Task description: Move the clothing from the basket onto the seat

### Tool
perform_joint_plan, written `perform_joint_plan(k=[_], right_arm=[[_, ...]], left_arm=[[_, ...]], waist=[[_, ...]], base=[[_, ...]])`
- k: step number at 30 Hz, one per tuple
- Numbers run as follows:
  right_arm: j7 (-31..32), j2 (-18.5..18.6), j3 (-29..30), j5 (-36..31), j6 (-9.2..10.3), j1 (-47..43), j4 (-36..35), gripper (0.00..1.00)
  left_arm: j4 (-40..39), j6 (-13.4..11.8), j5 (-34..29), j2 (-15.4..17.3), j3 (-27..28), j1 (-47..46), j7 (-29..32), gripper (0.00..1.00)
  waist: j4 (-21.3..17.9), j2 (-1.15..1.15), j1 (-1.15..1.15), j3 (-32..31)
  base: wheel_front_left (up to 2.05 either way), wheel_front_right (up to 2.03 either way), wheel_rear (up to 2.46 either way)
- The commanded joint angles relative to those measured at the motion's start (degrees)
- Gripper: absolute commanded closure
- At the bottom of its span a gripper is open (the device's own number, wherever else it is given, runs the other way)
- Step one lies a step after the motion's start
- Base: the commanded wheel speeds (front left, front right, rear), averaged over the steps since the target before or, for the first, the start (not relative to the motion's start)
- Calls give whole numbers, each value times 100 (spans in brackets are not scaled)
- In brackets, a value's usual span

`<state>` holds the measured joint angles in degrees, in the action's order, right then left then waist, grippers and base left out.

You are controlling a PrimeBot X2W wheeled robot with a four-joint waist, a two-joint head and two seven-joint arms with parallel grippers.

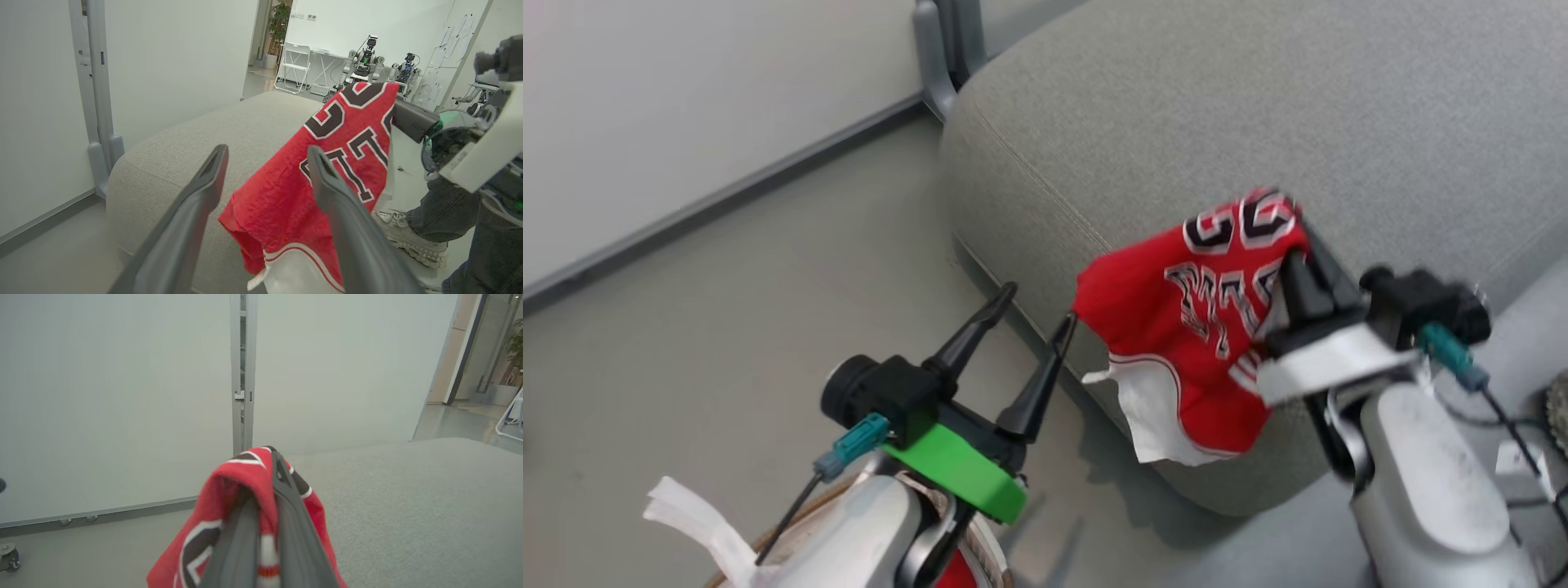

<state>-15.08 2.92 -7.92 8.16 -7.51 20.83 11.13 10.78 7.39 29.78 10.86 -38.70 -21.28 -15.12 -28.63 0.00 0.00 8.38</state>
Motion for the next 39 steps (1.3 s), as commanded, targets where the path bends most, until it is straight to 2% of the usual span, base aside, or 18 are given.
perform_joint_plan(k=[1, 3, 6, 12, 16, 20, 21, 22, 23, 24, 28, 30, 39], right_arm=[[-13, 5, 81, -188, 5, 400, 50, 100], [-14, 86, 169, -414, 4, 922, 173, 100], [-13, 383, 340, -838, 6, 1804, 367, 100], [-13, 617, 1022, -1582, 6, 3220, 1077, 100], [122, 687, 1565, -2235, 6, 3752, 1652, 100], [178, 598, 2301, -2833, 6, 3785, 2120, 100], [155, 561, 2434, -2959, 6, 3726, 2203, 93], [136, 498, 2614, -3082, 6, 3640, 2322, 64], [129, 453, 2749, -3147, 6, 3555, 2416, 12], [89, 387, 2905, -3236, 6, 3447, 2531, 0], [-6, 207, 3330, -3390, 6, 3047, 2760, 0], [-10, 113, 3433, -3145, 6, 2818, 2634, 0], [-17, 53, 2740, -2221, 6, 1017, 1719, 0]], left_arm=[[-39, 13, -55, 144, 103, -5, -4, 0], [-101, 13, -105, 299, 213, 93, -3, 0], [-274, 13, -160, 499, 242, 73, -4, 0], [-465, 13, -94, 920, 207, -67, -3, 0], [-567, 13, -6, 1036, 175, -139, -4, 0], [-568, 13, 56, 1074, 165, -247, -4, 0], [-554, 13, 61, 1073, 175, -252, -4, 0], [-535, 13, 77, 1065, 189, -256, -4, 0], [-513, 13, 95, 1051, 211, -255, -4, 0], [-482, 13, 96, 1038, 236, -264, -3, 0], [-374, 13, 72, 988, 345, -240, -4, 0], [-334, 13, 60, 914, 437, -179, -4, 0], [17, 13, -39, 544, 765, 249, -4, 0]], waist=[[-199, 0, 0, 603], [-181, 0, 0, 816], [81, 0, 0, 1222], [611, 0, 0, 1853], [953, 0, 0, 2159], [1243, 0, 0, 2352], [1294, 0, 0, 2373], [1353, 0, 0, 2388], [1393, 0, 0, 2391], [1430, 0, 0, 2388], [1488, 0, 0, 2269], [1494, 0, 0, 2147], [1570, 0, 0, 1278]], base=[[0, 0, 0], [0, 0, 0], [0, 0, 0], [0, 0, 0], [0, 0, 0], [0, 0, 0], [0, 0, 0], [0, 0, 0], [0, 0, 0], [0, 0, 0], [0, 0, 0], [0, 0, 0], [0, 0, 0]])
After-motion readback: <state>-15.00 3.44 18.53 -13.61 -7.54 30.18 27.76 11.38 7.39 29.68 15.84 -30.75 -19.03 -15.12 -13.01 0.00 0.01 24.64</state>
